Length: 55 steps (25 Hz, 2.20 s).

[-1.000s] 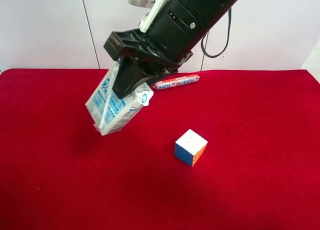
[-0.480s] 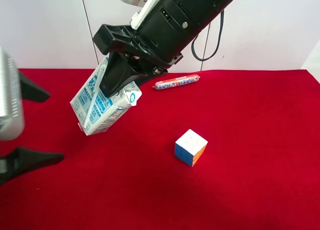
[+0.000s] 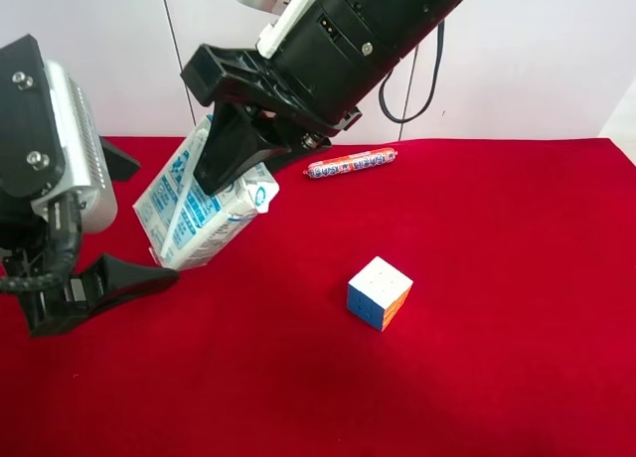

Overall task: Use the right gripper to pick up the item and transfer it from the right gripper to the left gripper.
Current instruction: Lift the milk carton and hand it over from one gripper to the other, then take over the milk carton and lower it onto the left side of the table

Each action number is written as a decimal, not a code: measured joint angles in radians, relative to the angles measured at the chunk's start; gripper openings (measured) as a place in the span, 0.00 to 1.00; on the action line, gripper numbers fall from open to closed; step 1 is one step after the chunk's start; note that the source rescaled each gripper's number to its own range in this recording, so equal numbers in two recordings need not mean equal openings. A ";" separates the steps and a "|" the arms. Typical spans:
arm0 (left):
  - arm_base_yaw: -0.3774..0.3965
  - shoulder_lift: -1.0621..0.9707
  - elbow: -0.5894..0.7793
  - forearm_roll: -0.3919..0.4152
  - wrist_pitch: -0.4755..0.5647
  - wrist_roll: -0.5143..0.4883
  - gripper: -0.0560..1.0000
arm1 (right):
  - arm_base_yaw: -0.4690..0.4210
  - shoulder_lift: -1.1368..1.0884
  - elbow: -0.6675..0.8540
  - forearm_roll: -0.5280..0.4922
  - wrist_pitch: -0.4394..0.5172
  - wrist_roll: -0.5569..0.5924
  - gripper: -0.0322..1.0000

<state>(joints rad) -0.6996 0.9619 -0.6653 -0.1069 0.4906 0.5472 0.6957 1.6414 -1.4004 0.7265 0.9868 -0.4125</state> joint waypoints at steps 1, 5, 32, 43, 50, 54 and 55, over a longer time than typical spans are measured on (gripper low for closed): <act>0.000 0.003 -0.006 -0.001 0.000 0.000 1.00 | 0.000 0.000 0.000 0.012 -0.007 -0.007 0.03; -0.002 0.033 -0.037 -0.002 -0.007 0.014 1.00 | 0.000 0.000 0.000 0.064 -0.044 -0.037 0.03; -0.003 0.103 -0.063 0.005 -0.049 0.052 0.07 | 0.000 0.000 0.000 0.102 -0.050 -0.035 0.03; -0.003 0.104 -0.063 0.002 -0.039 0.053 0.07 | 0.004 0.000 -0.002 0.056 -0.059 -0.024 0.99; -0.003 0.104 -0.063 0.001 -0.039 0.053 0.06 | 0.004 0.000 -0.002 0.056 -0.056 -0.022 1.00; -0.003 0.104 -0.063 0.000 -0.039 0.053 0.06 | 0.004 0.000 -0.002 0.053 -0.020 -0.022 1.00; -0.003 0.104 -0.063 0.000 -0.039 0.053 0.06 | 0.004 0.000 -0.002 0.051 -0.006 -0.022 1.00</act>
<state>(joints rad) -0.7027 1.0660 -0.7281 -0.1067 0.4516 0.5999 0.6993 1.6414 -1.4024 0.7770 0.9811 -0.4341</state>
